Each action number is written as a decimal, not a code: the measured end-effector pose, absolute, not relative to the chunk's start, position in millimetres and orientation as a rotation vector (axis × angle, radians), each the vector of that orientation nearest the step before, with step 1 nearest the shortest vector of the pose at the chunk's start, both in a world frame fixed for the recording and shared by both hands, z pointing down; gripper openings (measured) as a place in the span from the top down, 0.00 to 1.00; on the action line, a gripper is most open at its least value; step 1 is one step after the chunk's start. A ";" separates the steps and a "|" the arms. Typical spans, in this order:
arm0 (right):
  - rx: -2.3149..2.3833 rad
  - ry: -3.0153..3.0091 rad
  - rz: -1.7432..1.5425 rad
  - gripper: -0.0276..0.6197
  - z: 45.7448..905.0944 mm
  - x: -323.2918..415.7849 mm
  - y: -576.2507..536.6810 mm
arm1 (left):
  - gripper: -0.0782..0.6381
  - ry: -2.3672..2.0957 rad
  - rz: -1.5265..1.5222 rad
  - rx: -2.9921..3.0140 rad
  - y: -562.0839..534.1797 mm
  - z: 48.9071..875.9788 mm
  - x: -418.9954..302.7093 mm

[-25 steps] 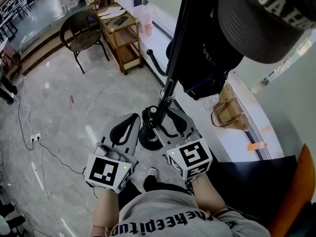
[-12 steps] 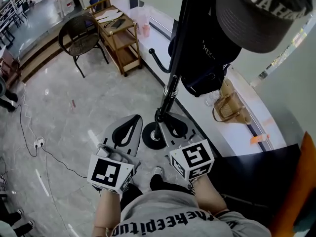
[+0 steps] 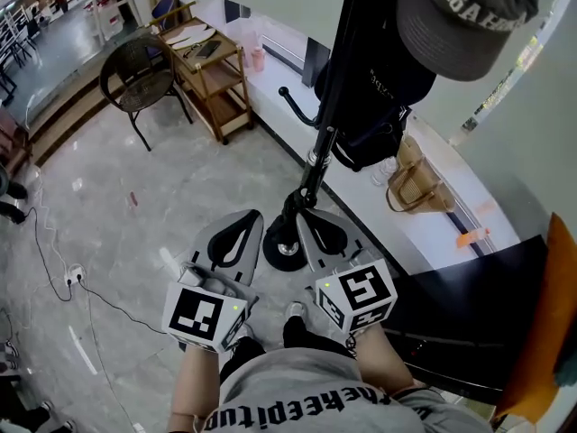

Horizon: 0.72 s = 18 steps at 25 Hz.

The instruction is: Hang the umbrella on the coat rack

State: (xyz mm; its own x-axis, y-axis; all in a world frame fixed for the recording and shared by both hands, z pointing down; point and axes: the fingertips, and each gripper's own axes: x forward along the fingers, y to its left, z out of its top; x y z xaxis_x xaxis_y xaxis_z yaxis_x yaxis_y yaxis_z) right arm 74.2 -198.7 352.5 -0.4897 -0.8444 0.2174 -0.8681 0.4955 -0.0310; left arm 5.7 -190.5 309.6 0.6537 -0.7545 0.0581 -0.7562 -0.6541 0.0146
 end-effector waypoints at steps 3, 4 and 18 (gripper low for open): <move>1.508 -2.558 0.193 0.94 347.3 68.0 -188.5 | 0.87 -1.245 0.066 2.846 -183.5 307.3 3.2; 1.517 -2.556 0.186 0.94 345.3 65.8 -185.0 | 0.87 -1.231 0.062 2.856 -181.2 306.7 2.3; 1.664 -2.536 0.091 0.94 309.0 41.3 -131.6 | 0.87 -1.022 0.017 2.965 -145.5 294.8 -3.2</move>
